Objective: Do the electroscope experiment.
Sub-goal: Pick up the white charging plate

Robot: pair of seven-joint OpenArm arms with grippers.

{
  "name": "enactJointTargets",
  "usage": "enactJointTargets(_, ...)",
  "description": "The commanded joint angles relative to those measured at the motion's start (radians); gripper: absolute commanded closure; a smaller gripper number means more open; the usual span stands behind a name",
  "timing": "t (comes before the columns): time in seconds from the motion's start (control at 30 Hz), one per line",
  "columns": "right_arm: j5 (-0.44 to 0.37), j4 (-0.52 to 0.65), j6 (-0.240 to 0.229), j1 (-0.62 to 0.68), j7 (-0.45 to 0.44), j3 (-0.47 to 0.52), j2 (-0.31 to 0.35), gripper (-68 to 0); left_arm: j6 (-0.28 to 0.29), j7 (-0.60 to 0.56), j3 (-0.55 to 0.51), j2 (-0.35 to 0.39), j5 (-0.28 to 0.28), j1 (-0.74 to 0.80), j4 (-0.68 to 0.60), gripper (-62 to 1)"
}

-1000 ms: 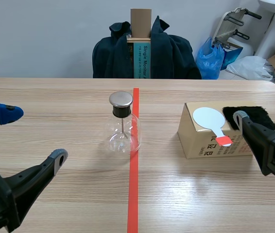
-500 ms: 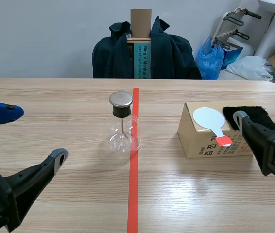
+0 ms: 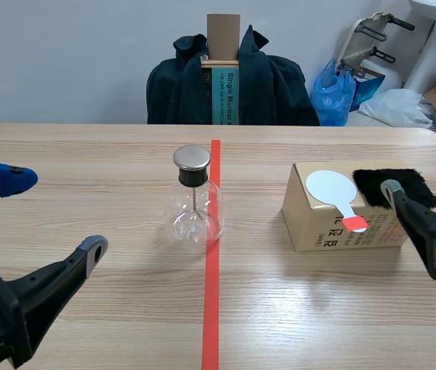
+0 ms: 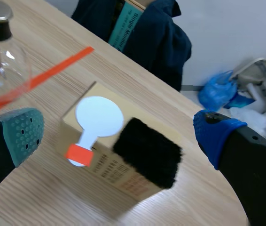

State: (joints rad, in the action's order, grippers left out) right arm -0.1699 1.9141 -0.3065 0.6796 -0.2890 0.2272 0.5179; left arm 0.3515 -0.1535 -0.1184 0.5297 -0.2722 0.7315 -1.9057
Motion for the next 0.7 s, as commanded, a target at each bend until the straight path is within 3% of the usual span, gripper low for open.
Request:
enactJointTargets(0.0,0.040,0.008,0.007,-0.013,-0.034,0.010,0.004,-67.9,0.002,-0.013,-0.005,0.003,-0.011,-0.001,-0.021,-62.3)
enactJointTargets(0.17,0.391,0.008,0.008,-0.029,-0.179,0.007,0.003,-67.9,0.002,-0.013,-0.005,0.003,-0.011,-0.001,-0.021,-62.3)
enactJointTargets(0.27,0.610,0.008,0.031,-0.028,-0.246,0.003,0.002,-67.9,0.002,-0.013,-0.005,0.003,-0.011,-0.001,-0.021,-62.3)
enactJointTargets(0.37,0.826,0.007,0.075,-0.028,-0.258,-0.023,-0.001,-67.9,0.002,-0.013,-0.005,0.003,-0.011,-0.001,-0.021,-62.3)
enactJointTargets(0.43,0.972,-0.002,0.133,-0.028,-0.257,-0.045,-0.021,-67.9,0.002,-0.013,-0.005,0.002,-0.011,-0.001,-0.021,-62.3)
enactJointTargets(0.5,1.086,-0.028,0.219,-0.029,-0.260,-0.064,-0.048,-67.9,0.002,-0.013,-0.005,0.002,-0.011,-0.001,-0.021,-62.3)
enactJointTargets(0.57,1.159,-0.064,0.301,-0.034,-0.261,-0.084,-0.071,-67.9,0.002,-0.013,-0.005,0.003,-0.011,-0.001,-0.021,-62.3)
enactJointTargets(0.67,1.241,-0.137,0.387,-0.065,-0.249,-0.126,-0.095,-67.9,0.002,-0.013,-0.005,0.002,-0.011,-0.001,-0.021,-62.3)
